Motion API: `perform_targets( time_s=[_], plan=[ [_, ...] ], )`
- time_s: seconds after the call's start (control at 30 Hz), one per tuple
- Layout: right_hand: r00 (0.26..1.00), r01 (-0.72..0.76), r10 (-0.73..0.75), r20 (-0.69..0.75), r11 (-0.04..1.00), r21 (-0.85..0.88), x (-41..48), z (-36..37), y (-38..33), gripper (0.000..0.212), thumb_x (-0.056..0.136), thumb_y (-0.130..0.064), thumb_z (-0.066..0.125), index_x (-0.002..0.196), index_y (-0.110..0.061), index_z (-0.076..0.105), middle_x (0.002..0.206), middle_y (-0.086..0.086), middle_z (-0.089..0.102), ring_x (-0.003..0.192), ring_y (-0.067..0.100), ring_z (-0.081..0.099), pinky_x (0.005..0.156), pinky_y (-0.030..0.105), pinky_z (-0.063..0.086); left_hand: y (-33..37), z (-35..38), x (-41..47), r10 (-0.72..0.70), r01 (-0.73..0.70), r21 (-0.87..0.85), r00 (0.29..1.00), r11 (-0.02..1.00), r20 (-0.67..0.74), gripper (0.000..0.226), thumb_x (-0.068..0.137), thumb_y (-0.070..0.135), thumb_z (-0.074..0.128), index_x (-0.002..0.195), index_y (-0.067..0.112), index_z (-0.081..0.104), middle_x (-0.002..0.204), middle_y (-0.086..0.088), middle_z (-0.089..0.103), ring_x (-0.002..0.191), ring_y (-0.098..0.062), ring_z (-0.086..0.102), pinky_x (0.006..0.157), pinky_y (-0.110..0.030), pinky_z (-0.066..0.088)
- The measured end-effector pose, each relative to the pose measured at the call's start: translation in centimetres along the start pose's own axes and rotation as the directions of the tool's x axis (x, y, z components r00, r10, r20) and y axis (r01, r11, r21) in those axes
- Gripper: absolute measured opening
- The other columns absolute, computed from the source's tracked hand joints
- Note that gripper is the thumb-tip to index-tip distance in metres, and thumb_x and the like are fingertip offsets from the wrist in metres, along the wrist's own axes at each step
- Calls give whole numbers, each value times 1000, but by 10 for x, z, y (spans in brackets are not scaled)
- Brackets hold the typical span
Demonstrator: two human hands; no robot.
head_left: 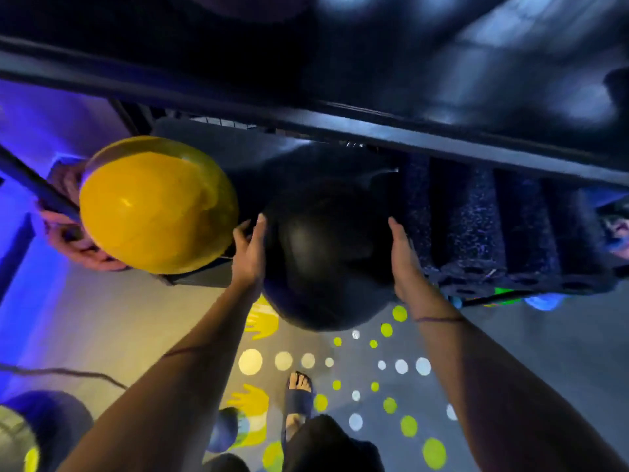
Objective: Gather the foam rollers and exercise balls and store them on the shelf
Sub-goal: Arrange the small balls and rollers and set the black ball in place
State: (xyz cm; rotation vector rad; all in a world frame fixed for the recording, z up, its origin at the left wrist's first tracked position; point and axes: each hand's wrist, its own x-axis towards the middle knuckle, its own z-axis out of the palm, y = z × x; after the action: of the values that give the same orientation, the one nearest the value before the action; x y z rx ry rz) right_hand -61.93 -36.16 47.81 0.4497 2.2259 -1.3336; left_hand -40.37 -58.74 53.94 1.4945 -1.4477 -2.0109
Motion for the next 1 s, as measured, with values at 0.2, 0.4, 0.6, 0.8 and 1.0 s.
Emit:
perform_targets(
  time_s=[0.2, 0.4, 0.6, 0.8, 1.0],
  plan=[
    [929, 370, -328, 172, 839, -400, -37, 17, -52, 84, 96, -64, 49, 162, -34, 7, 170, 1, 5, 154, 29, 19, 124, 47, 22, 9, 65, 22, 254, -419, 484, 894, 769, 370, 67, 97, 20, 62, 157, 24, 34, 168, -5, 21, 154, -22, 21, 123, -31, 20],
    [903, 429, -306, 301, 632, -645, -13, 13, -67, 87, 100, -43, 53, 160, -38, -10, 170, -5, -8, 140, 38, 46, 104, 47, 46, 7, 60, 30, 123, -413, 740, 902, 531, 415, 54, 105, 17, 44, 158, 24, 34, 163, -9, 34, 143, -31, 44, 111, -33, 38],
    [930, 360, -280, 239, 564, -743, -7, 26, -86, 86, 102, -36, 48, 159, -35, -16, 170, 0, -6, 135, 43, 50, 105, 52, 46, -6, 16, 25, 125, -354, 742, 930, 569, 347, 56, 104, 19, 48, 157, 29, 35, 166, -1, 28, 146, -27, 41, 110, -32, 39],
    [967, 201, -254, 14, 728, -655, -52, 70, -51, 90, 100, -36, 52, 161, -16, -11, 170, 9, -5, 145, 39, 38, 114, 46, 34, -35, -56, 4, 172, -322, 717, 946, 618, 277, 50, 100, 11, 51, 149, 22, 50, 153, -7, 51, 137, -31, 50, 101, -35, 45],
    [986, 129, -166, -7, 794, -593, -162, 176, 59, 85, 99, -29, 56, 160, -2, 3, 167, 23, 1, 150, 41, 24, 114, 45, 30, -115, -165, -19, 17, -36, 539, 999, 842, 40, 34, 99, 14, 52, 128, 22, 66, 106, -5, 74, 93, -28, 69, 76, -30, 49]
  ],
)
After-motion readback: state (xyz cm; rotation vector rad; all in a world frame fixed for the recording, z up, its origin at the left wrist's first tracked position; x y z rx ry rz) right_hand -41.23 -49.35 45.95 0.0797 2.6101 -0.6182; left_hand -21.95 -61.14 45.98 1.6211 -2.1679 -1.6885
